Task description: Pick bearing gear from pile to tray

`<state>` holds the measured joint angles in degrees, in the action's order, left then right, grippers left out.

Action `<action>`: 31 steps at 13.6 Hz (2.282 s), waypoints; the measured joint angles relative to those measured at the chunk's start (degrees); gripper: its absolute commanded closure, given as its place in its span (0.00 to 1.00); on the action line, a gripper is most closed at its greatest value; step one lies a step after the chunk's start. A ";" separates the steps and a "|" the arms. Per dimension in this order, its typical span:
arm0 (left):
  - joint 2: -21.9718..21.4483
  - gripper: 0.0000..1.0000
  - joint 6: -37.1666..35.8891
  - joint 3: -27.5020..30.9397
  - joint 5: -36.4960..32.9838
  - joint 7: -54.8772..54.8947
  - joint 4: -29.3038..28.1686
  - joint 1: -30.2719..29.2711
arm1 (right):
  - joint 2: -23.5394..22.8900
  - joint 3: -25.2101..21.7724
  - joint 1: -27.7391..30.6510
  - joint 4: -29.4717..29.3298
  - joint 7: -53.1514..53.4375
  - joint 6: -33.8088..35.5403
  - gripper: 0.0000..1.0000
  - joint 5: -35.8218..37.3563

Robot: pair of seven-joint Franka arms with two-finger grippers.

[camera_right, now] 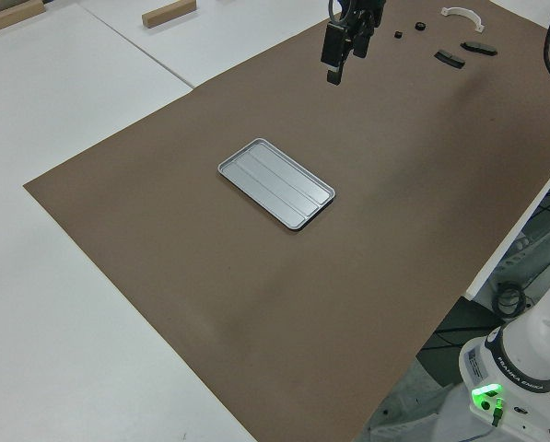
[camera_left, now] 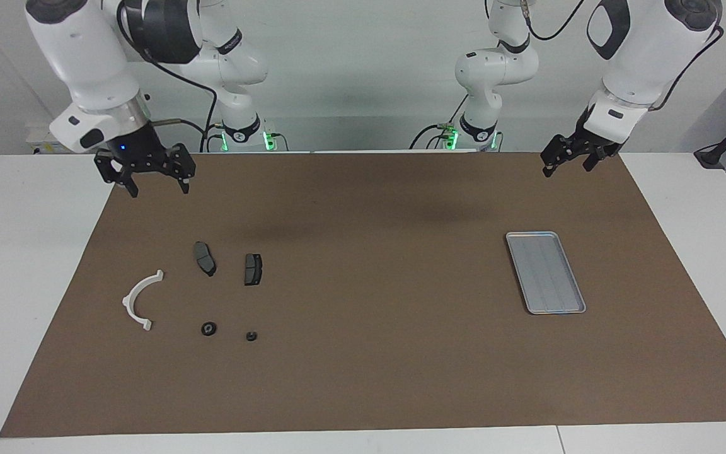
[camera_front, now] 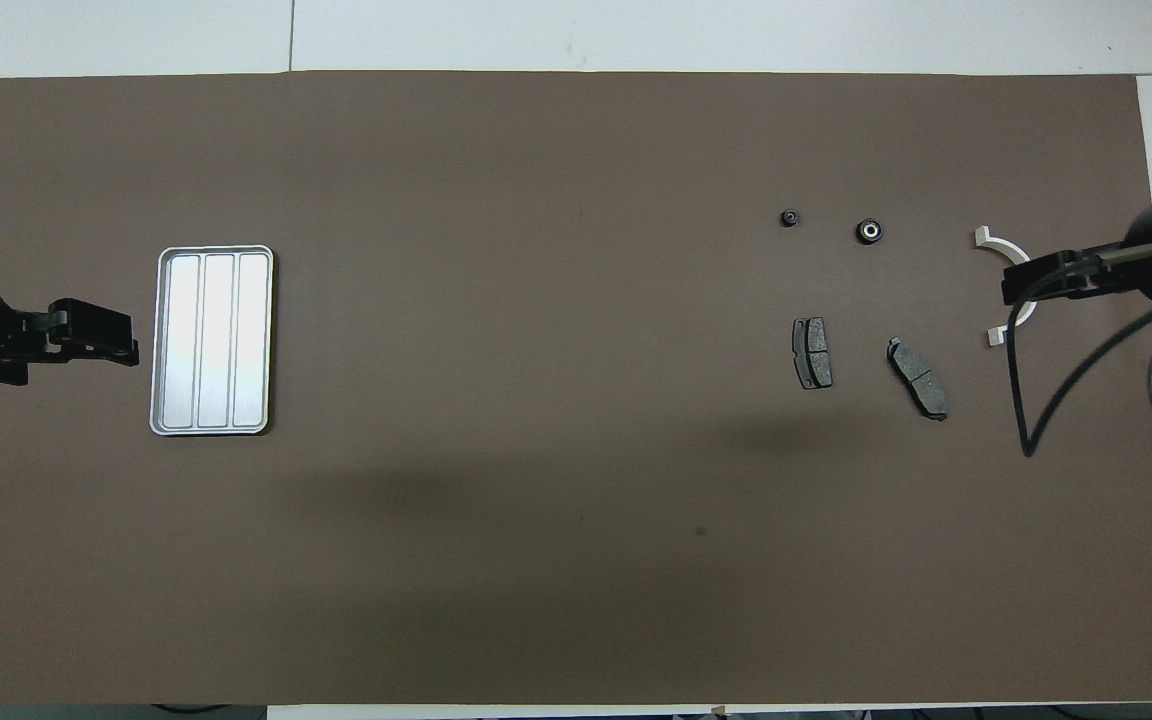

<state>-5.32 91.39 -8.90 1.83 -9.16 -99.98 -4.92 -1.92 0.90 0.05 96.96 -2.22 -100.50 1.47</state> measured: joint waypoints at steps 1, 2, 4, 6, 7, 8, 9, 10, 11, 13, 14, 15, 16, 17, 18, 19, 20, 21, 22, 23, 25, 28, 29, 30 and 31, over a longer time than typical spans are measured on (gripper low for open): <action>0.00 0.00 0.00 0.00 0.00 0.00 0.00 0.00 | -2.35 0.09 -0.77 0.24 1.83 -2.08 0.00 0.00; 0.00 0.00 0.00 0.00 0.00 0.00 0.00 0.00 | -4.70 0.12 -1.81 0.34 3.95 -4.34 0.00 0.00; 0.00 0.00 0.00 0.00 0.00 0.00 0.00 0.00 | -9.36 0.17 -4.55 0.32 8.61 -9.01 0.00 0.09; 0.00 0.00 0.00 0.00 0.00 0.00 0.00 0.00 | -13.34 0.19 -7.09 -0.04 13.26 -13.11 0.00 0.94; 0.00 0.00 0.00 0.00 0.00 0.00 0.00 0.00 | -15.28 0.18 -7.93 -0.49 15.07 -14.83 0.00 1.27; 0.00 0.00 0.00 0.00 0.00 0.00 0.00 0.00 | -17.31 0.18 -8.56 -1.09 16.59 -16.64 0.00 1.53; 0.00 0.00 0.00 0.00 0.00 0.00 0.00 0.00 | -19.33 0.18 -9.12 -1.76 18.19 -18.04 0.00 1.88; 0.00 0.00 0.00 0.00 0.00 0.00 0.00 0.00 | -21.54 0.18 -9.60 -2.84 20.23 -18.71 0.00 2.22; 0.00 0.00 0.00 0.00 0.00 0.00 0.00 0.00 | -23.94 0.18 -9.89 -4.52 22.27 -19.00 0.00 2.57; 0.00 0.00 0.00 0.00 0.00 0.00 0.00 0.00 | -29.37 0.16 -10.14 -9.31 26.49 -19.03 0.00 3.50; 0.00 0.00 0.00 0.00 0.00 0.00 0.00 0.00 | -31.96 0.17 -10.27 -11.44 28.24 -19.16 0.00 3.72; 0.00 0.00 0.00 0.00 0.00 0.00 0.00 0.00 | -34.10 0.17 -10.36 -13.08 29.59 -19.46 0.00 3.80; 0.00 0.00 0.00 0.00 0.00 0.00 0.00 0.00 | -35.73 0.16 -10.38 -14.37 30.41 -19.74 0.01 3.80; 0.00 0.00 0.00 0.00 0.00 0.00 0.00 0.00 | -36.86 0.10 -10.36 -15.30 30.91 -19.80 0.01 3.81; 0.00 0.00 0.00 0.00 0.00 0.00 0.00 0.00 | -37.57 0.02 -10.26 -15.94 31.02 -19.81 0.02 3.82; 0.00 0.00 0.00 0.00 0.00 0.00 0.00 0.00 | -38.03 -0.02 -10.11 -16.61 31.03 -19.81 0.04 3.83; 0.00 0.00 0.00 0.00 0.00 0.00 0.00 0.00 | -38.23 -0.06 -10.00 -17.16 31.03 -19.81 0.05 3.83; 0.00 0.00 0.00 0.00 0.00 0.00 0.00 0.00 | -38.30 -0.10 -9.89 -17.55 31.05 -19.85 0.05 3.83; 0.00 0.00 0.00 0.00 0.00 0.00 0.00 0.00 | -38.31 -0.12 -9.52 -17.71 31.07 -20.32 0.06 3.82; 0.00 0.00 0.00 0.00 0.00 0.00 0.00 0.00 | -38.34 -0.13 -9.00 -17.71 31.07 -21.45 0.07 3.81; 0.00 0.00 0.00 0.00 0.00 0.00 0.00 0.00 | -38.49 -0.10 -8.34 -17.70 31.07 -22.26 0.08 3.79; 0.00 0.00 0.00 0.00 0.00 0.00 0.00 0.00 | -38.74 0.10 -8.51 -17.65 31.07 -22.26 0.11 3.31; 0.00 0.00 0.00 0.00 0.00 0.00 0.00 0.00 | -38.80 0.12 -8.81 -17.58 31.08 -22.25 0.12 2.76; 0.00 0.00 0.00 0.00 0.00 0.00 0.00 0.00 | -38.88 0.13 -9.03 -17.40 31.08 -22.25 0.14 2.49; 0.00 0.00 0.00 0.00 0.00 0.00 0.00 0.00 | -39.04 0.13 -9.14 -17.12 31.08 -22.25 0.15 2.48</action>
<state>-5.32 91.39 -8.90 1.83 -9.16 -99.98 -4.92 -40.97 1.02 -9.08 79.84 28.86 -122.75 3.95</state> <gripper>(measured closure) 0.000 0.097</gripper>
